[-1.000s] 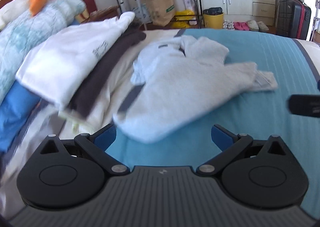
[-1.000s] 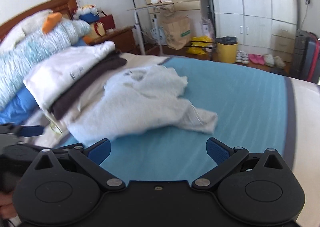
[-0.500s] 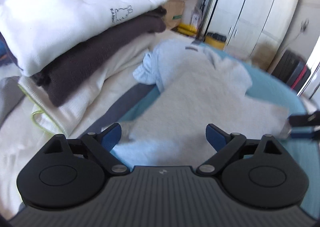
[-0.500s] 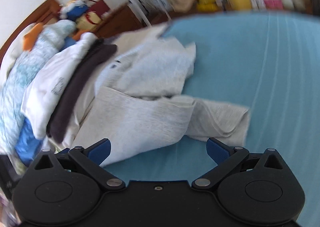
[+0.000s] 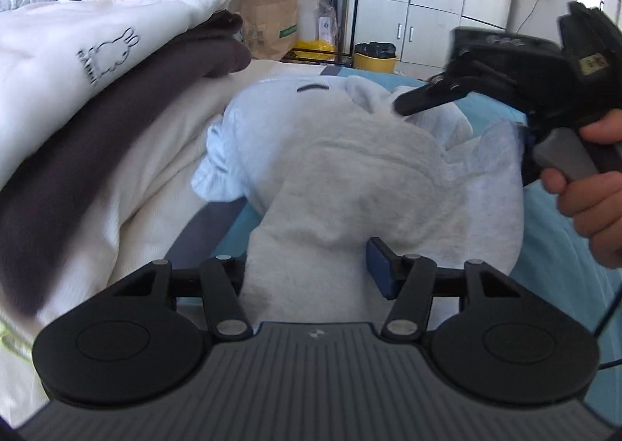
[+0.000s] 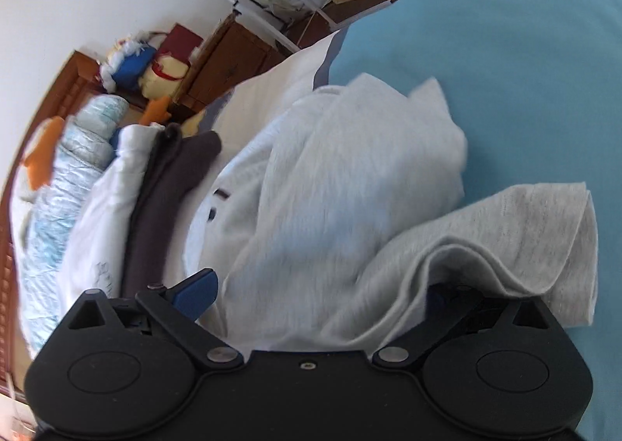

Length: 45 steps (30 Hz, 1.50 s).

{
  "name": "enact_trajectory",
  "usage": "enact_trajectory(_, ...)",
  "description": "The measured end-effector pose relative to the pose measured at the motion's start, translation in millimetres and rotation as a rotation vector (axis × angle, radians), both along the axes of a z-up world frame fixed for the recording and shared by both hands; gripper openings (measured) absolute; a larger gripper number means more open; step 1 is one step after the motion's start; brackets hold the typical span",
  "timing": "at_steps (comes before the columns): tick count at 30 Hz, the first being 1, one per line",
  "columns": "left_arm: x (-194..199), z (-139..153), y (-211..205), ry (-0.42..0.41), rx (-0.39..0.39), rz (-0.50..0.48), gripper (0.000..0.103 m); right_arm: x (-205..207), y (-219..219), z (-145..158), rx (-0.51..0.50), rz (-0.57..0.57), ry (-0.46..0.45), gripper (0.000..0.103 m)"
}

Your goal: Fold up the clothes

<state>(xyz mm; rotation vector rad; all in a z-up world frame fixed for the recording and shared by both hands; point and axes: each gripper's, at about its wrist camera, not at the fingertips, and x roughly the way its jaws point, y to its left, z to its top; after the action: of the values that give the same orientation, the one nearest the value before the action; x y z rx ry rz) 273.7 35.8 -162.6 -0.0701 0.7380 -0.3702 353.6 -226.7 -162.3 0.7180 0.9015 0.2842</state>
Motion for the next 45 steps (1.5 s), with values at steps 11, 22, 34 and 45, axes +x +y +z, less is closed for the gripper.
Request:
enact_trajectory(11,18,-5,-1,0.034,-0.142,-0.06,0.034,-14,21,38,-0.254,0.168,-0.137,0.018)
enact_trajectory(22,-79,31,-66,0.018,-0.2,-0.312,0.021,-171,-29,104,-0.289,0.199,-0.246,0.015)
enact_trajectory(34,-183,58,-172,-0.103,-0.02,-0.409,0.018,-294,-86,112,-0.48,0.158,-0.337,0.014)
enact_trajectory(45,-177,133,-272,-0.227,-0.162,-0.397,0.017,-286,-186,158,-0.683,-0.295,-0.596,0.012)
